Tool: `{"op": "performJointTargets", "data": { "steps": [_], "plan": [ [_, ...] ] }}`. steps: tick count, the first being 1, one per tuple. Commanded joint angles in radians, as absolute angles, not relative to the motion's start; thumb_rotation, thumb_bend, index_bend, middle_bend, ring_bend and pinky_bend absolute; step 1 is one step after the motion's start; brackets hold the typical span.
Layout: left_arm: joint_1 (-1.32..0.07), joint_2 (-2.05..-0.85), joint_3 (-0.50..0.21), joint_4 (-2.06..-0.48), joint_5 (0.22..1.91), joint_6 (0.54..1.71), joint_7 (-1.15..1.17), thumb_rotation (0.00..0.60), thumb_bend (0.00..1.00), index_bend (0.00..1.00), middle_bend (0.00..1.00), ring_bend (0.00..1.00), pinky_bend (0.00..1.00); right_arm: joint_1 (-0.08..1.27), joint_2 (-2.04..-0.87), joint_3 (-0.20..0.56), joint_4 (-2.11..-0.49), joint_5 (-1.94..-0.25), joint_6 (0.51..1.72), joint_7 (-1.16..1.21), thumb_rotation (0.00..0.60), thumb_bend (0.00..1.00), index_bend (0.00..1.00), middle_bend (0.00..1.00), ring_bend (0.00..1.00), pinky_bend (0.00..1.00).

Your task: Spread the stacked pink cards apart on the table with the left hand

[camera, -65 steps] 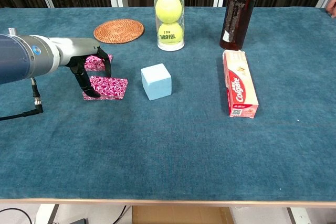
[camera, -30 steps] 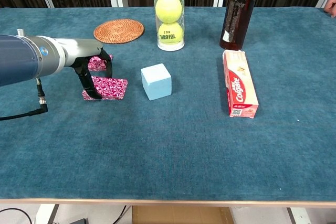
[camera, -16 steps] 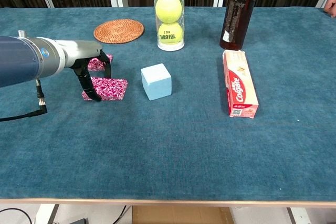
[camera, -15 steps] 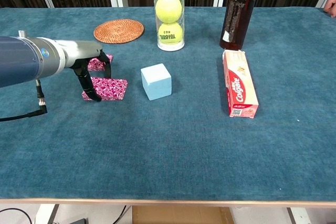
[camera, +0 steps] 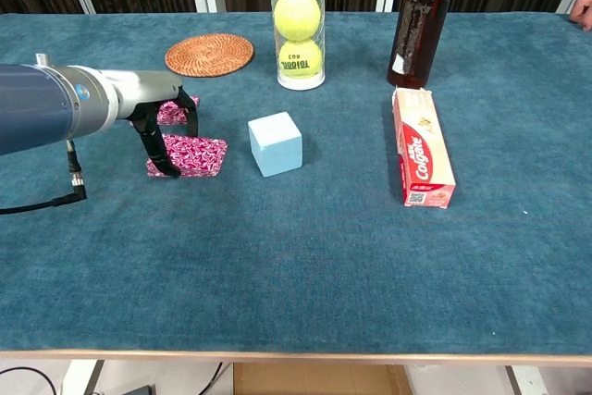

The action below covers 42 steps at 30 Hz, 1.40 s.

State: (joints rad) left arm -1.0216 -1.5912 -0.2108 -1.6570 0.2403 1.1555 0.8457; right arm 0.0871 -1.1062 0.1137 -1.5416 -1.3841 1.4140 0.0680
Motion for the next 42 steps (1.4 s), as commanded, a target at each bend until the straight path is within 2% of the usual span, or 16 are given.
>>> {"op": "performJointTargets", "data": {
  "steps": [1,30,35,42],
  "plan": [
    [-1.021,-1.588,-0.212,-1.663,0.243,1.159,0.847,0.6,0.26,0.49,0.16,0.0,0.0,0.088,-1.107,0.114,-1.542,-1.384,1.413,0.068,0.6,0.18,0.1,0.02,0.07,0.19],
    [-1.012,-1.539,-0.243,-1.703,0.249,1.164,0.83,0.6,0.28,0.51,0.17,0.0,0.0,0.085,-1.102,0.115,-1.544,-1.379,1.414,0.076,0.6,0.18,0.1,0.02,0.08,0.19],
    [-1.046,-1.514,-0.282,-1.664,0.184,1.105,0.851,0.6,0.28,0.51,0.17,0.0,0.0,0.087,-1.101,0.113,-1.547,-1.379,1.408,0.074,0.6,0.18,0.1,0.02,0.08,0.19],
    [-1.119,-1.528,-0.344,-1.505,0.103,0.99,0.858,0.6,0.28,0.52,0.17,0.0,0.0,0.09,-1.102,0.114,-1.548,-1.373,1.401,0.065,0.6,0.18,0.1,0.02,0.08,0.19]
  ]
}}
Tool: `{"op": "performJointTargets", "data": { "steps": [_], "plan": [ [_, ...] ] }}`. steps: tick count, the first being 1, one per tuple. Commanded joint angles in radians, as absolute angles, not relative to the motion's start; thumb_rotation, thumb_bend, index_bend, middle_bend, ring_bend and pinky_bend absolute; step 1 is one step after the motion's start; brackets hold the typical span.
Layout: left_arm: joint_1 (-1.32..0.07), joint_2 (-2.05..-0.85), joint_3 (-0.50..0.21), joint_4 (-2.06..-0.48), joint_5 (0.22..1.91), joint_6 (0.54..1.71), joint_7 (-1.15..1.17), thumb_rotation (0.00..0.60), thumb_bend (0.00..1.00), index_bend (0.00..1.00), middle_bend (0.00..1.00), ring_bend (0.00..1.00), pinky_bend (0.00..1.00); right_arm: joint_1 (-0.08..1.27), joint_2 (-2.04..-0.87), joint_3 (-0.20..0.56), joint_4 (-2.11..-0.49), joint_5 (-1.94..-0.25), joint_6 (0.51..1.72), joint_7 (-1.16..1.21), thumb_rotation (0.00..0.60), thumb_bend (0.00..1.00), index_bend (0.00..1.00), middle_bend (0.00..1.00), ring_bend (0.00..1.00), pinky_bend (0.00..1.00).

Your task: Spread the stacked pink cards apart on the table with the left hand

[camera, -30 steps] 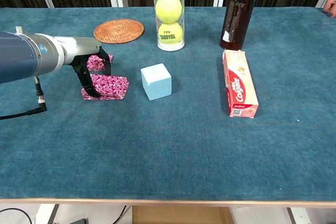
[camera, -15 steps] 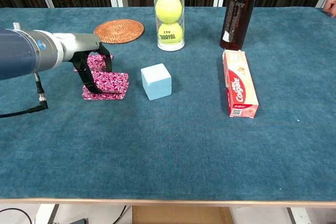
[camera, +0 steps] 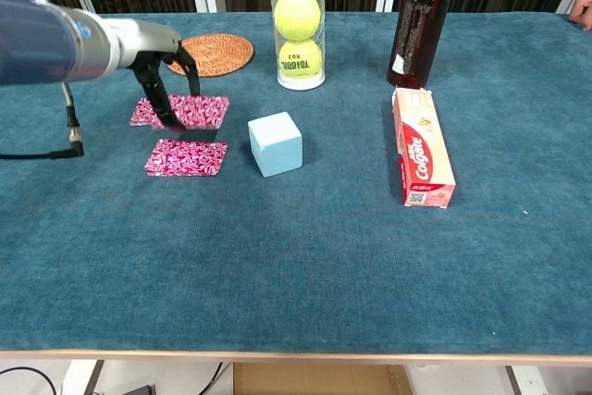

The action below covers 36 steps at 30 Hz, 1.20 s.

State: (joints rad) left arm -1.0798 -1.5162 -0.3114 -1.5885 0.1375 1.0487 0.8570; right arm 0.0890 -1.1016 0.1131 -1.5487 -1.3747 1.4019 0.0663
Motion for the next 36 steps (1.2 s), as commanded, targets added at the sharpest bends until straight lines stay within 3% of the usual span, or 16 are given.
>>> {"op": "performJointTargets", "data": {
  "steps": [1,14,28,36],
  "plan": [
    [-1.129,-1.534,-0.346,-1.481,0.098,0.978,0.861,0.6,0.28,0.52,0.17,0.0,0.0,0.09,-1.102,0.114,-1.548,-1.372,1.399,0.065,0.6,0.18,0.1,0.02,0.08,0.19],
    [-1.2,-1.652,-0.35,-1.236,0.124,0.82,0.795,0.6,0.28,0.52,0.17,0.0,0.0,0.091,-1.1,0.116,-1.544,-1.364,1.394,0.069,0.6,0.18,0.11,0.02,0.08,0.19],
    [-1.264,-1.738,-0.341,-1.111,0.083,0.799,0.804,0.6,0.28,0.5,0.16,0.0,0.0,0.088,-1.096,0.119,-1.538,-1.362,1.397,0.086,0.6,0.18,0.11,0.02,0.08,0.19],
    [-1.286,-1.748,-0.324,-1.105,0.029,0.807,0.856,0.6,0.15,0.38,0.14,0.0,0.0,0.088,-1.098,0.119,-1.535,-1.364,1.398,0.088,0.6,0.18,0.11,0.02,0.08,0.19]
  ]
}}
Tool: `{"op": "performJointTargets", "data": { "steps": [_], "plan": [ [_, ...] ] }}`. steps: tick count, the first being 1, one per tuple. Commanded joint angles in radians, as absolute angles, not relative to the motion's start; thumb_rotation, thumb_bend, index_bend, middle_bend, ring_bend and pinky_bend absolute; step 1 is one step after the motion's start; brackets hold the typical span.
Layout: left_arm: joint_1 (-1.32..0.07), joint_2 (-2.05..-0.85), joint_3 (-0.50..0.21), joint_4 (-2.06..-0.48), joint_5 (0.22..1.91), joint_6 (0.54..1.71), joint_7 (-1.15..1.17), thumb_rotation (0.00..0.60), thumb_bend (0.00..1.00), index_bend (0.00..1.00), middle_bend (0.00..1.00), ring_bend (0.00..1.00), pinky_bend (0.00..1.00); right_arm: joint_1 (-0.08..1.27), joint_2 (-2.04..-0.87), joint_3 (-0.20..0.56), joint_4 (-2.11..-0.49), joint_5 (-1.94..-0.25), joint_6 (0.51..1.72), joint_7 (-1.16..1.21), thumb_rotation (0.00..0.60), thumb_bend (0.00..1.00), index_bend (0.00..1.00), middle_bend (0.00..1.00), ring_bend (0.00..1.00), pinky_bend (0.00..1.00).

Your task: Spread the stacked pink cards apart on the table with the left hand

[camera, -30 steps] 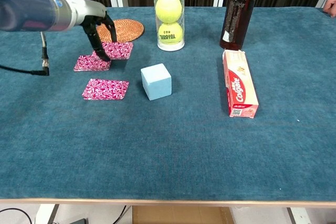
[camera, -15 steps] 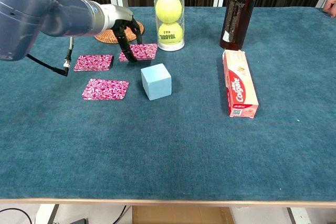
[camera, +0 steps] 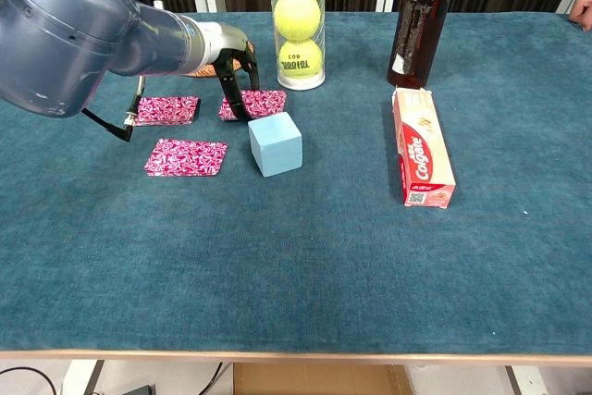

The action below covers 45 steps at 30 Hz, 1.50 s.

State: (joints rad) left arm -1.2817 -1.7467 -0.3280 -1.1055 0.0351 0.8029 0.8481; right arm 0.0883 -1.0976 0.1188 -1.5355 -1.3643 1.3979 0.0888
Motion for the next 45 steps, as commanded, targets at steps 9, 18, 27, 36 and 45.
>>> {"op": "performJointTargets", "data": {
  "steps": [9,18,27,36,45],
  "plan": [
    [-1.288,-1.739,-0.317,-1.124,0.026,0.824,0.878,0.6,0.11,0.22,0.12,0.0,0.0,0.087,-1.098,0.119,-1.536,-1.364,1.4,0.088,0.6,0.18,0.12,0.02,0.08,0.19],
    [-1.227,-1.559,-0.344,-1.39,0.121,0.919,0.815,0.6,0.11,0.27,0.13,0.0,0.0,0.085,-1.097,0.121,-1.535,-1.361,1.402,0.088,0.6,0.18,0.12,0.02,0.08,0.19],
    [-0.917,-1.159,-0.253,-1.878,0.581,1.063,0.573,0.6,0.14,0.27,0.13,0.0,0.0,0.092,-1.105,0.123,-1.539,-1.343,1.391,0.041,0.6,0.18,0.12,0.02,0.08,0.19],
    [-0.514,-0.864,-0.047,-1.962,1.161,1.194,0.132,0.6,0.14,0.21,0.08,0.0,0.0,0.1,-1.128,0.135,-1.526,-1.32,1.393,-0.013,0.6,0.18,0.12,0.02,0.08,0.19],
    [-0.253,-0.894,0.079,-1.736,1.473,1.454,-0.173,0.6,0.14,0.2,0.08,0.0,0.0,0.105,-1.145,0.142,-1.498,-1.328,1.405,-0.007,0.6,0.18,0.12,0.02,0.07,0.19]
  ]
}}
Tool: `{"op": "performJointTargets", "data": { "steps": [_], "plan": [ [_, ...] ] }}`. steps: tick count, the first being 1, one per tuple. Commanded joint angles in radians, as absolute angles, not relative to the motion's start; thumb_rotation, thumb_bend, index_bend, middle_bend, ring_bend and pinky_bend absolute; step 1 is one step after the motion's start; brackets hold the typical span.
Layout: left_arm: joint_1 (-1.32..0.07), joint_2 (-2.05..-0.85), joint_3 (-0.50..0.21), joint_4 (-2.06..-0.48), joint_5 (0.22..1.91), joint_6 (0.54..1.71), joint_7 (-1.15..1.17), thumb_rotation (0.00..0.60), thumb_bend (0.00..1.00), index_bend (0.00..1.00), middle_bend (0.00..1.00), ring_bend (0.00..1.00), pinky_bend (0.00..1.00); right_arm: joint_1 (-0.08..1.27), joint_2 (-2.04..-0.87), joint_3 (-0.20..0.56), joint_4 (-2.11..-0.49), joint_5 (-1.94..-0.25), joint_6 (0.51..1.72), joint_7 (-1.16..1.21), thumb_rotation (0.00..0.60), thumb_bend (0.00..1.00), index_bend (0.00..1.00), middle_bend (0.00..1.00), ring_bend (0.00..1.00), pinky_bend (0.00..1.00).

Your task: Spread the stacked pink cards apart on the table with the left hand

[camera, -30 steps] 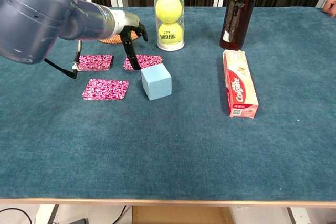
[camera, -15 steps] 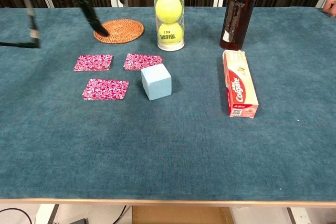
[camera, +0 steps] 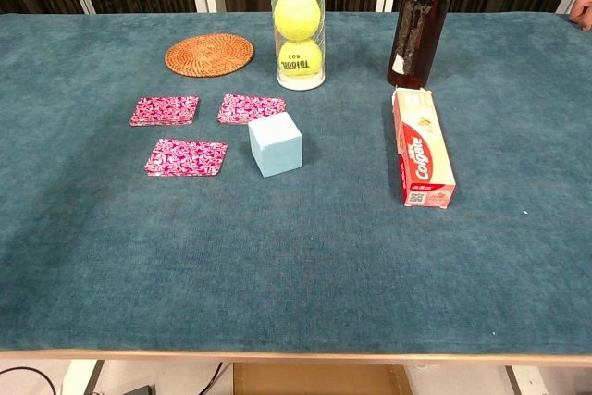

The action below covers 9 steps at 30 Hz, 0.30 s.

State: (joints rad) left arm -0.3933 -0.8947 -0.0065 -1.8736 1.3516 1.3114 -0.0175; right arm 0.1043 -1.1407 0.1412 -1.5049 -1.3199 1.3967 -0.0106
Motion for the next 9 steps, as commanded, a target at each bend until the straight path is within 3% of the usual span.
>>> {"op": "performJointTargets", "data": {
  "steps": [1,9],
  "plan": [
    [-0.244,-0.9,0.079,-1.714,1.468,1.454,-0.188,0.6,0.14,0.2,0.08,0.0,0.0,0.104,-1.147,0.142,-1.495,-1.332,1.408,-0.005,0.6,0.18,0.12,0.02,0.07,0.19],
    [-0.224,-0.93,0.044,-1.642,1.49,1.473,-0.25,0.6,0.14,0.2,0.08,0.0,0.0,0.095,-1.15,0.141,-1.488,-1.361,1.443,0.021,0.6,0.18,0.12,0.02,0.07,0.19]
  ]
}}
